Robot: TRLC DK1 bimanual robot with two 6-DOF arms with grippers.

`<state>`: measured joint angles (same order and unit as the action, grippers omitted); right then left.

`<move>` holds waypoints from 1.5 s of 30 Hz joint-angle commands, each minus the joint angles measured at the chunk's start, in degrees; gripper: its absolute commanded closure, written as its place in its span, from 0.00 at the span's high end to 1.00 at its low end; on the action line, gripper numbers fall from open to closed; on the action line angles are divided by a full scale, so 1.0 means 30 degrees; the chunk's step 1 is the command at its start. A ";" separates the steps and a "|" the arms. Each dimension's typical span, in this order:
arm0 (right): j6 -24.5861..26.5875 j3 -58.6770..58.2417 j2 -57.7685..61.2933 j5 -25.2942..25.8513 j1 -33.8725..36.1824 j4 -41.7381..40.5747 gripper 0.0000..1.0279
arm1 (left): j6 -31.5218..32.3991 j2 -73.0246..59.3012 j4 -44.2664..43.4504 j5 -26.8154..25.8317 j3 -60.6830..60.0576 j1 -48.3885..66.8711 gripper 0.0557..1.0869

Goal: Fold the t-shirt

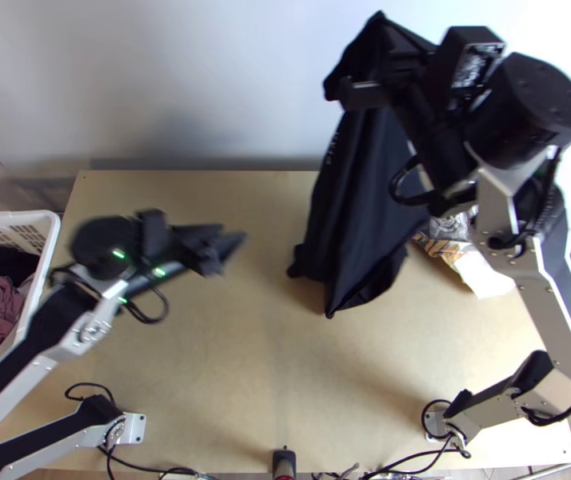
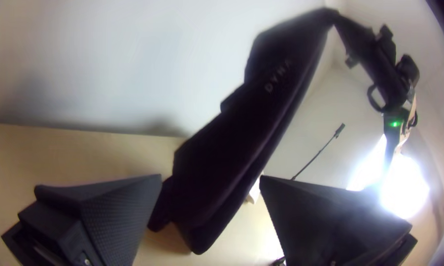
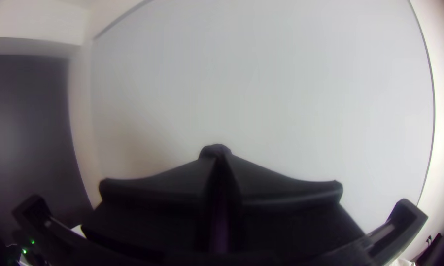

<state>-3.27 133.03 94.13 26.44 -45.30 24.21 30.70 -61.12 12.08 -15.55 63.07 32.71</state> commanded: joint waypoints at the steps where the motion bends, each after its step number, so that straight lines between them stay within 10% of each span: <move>1: 0.0620 0.0304 0.0792 0.0504 -0.0662 -0.0891 0.02 | -0.0770 -0.0807 -0.2795 0.3104 -0.2449 0.4361 0.93; 11: 0.0738 0.0509 0.0997 0.0680 -0.0867 -0.0920 0.02 | -0.0946 -0.6198 -0.9533 0.8289 -0.2771 0.8462 0.93; 30: 0.1060 0.0363 -0.0057 0.1032 -0.0838 -0.0247 0.02 | -0.2030 -1.6950 -1.0471 1.5408 0.4934 1.0835 0.93; 32: 0.1060 0.0363 -0.0174 0.1032 -0.0867 -0.0217 0.02 | -0.2528 -1.7653 -1.0471 1.5643 0.5198 1.0718 0.76; 35: 0.1031 0.0363 -0.0292 0.1032 -0.0867 -0.0159 0.02 | -0.3026 -1.8385 -1.0441 1.6287 0.5462 1.0337 0.03; 45: 0.0913 0.0246 -0.0409 0.1149 -0.0984 -0.0042 0.02 | -0.3377 -1.5573 -0.9416 1.4500 0.3821 0.7027 0.03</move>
<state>-0.16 134.08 93.30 29.56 -48.12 23.90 21.10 -114.30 -17.80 31.83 77.73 59.22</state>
